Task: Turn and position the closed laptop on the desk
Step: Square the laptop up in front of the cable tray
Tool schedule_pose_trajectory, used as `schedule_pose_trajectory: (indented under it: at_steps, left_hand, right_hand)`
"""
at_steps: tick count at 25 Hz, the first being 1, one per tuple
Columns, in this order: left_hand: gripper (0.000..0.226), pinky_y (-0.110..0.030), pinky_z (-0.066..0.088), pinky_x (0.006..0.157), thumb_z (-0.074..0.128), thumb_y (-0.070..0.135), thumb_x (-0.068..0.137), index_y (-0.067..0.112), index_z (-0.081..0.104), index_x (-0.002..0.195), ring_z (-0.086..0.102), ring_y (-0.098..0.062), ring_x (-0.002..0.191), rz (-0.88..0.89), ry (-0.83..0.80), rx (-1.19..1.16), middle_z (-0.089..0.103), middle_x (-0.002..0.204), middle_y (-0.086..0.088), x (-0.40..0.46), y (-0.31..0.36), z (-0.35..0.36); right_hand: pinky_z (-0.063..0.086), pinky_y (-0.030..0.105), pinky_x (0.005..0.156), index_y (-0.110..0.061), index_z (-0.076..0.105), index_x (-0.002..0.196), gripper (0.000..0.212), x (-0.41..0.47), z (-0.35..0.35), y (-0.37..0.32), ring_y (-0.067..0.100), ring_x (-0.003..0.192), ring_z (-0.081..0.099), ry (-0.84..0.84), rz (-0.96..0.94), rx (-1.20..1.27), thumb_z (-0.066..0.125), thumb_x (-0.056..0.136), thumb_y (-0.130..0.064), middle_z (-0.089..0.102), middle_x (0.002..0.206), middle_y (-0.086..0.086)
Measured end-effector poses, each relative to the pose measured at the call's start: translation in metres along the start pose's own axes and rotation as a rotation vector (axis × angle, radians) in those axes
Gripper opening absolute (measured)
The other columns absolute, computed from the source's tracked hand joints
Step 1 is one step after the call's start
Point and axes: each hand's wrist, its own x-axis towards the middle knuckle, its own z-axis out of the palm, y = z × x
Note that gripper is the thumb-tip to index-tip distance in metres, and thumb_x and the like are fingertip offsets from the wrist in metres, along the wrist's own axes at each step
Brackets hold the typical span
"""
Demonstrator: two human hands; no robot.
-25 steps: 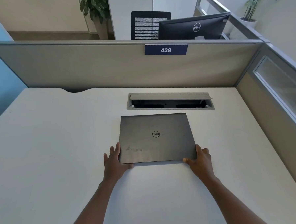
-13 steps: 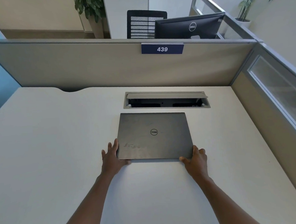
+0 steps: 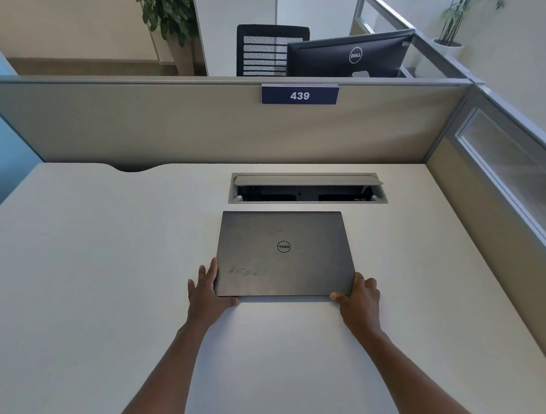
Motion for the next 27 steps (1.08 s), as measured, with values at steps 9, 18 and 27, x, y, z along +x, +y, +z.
schedule_pose_trajectory:
  at_steps: [9, 18, 27]
  left_hand:
    - [0.115, -0.045, 0.0, 0.123, 0.083, 0.03, 0.071, 0.036, 0.008, 0.157, -0.014, -0.027, 0.154, -0.046, -0.067, -0.057, 0.008, 0.168, -0.005, 0.005, -0.009, -0.002]
    - [0.112, -0.042, -0.007, 0.123, 0.079, 0.034, 0.076, 0.029, 0.003, 0.158, -0.011, -0.021, 0.154, -0.007, -0.065, 0.011, 0.008, 0.167, -0.008, 0.0, -0.004, -0.001]
    - [0.071, -0.041, 0.003, 0.124, 0.038, 0.037, 0.102, 0.004, 0.008, 0.157, 0.005, -0.03, 0.154, 0.36, 0.039, 0.284, 0.009, 0.166, -0.015, 0.002, 0.042, 0.01]
  right_hand:
    - [0.044, 0.047, 0.102, -0.006, 0.048, 0.132, 0.052, 0.001, 0.001, 0.003, 0.038, 0.116, 0.045, -0.011, 0.015, 0.019, 0.072, 0.089, -0.02, 0.045, 0.119, 0.015]
    - [0.044, 0.048, 0.101, -0.005, 0.047, 0.131, 0.053, 0.002, -0.002, 0.002, 0.039, 0.118, 0.045, -0.034, -0.01, -0.023, 0.073, 0.089, -0.022, 0.047, 0.123, 0.017]
    - [0.031, 0.045, 0.119, -0.005, 0.027, 0.155, 0.079, 0.012, 0.0, -0.029, 0.034, 0.143, 0.035, -0.047, -0.3, -0.23, 0.065, 0.093, -0.037, 0.034, 0.158, 0.015]
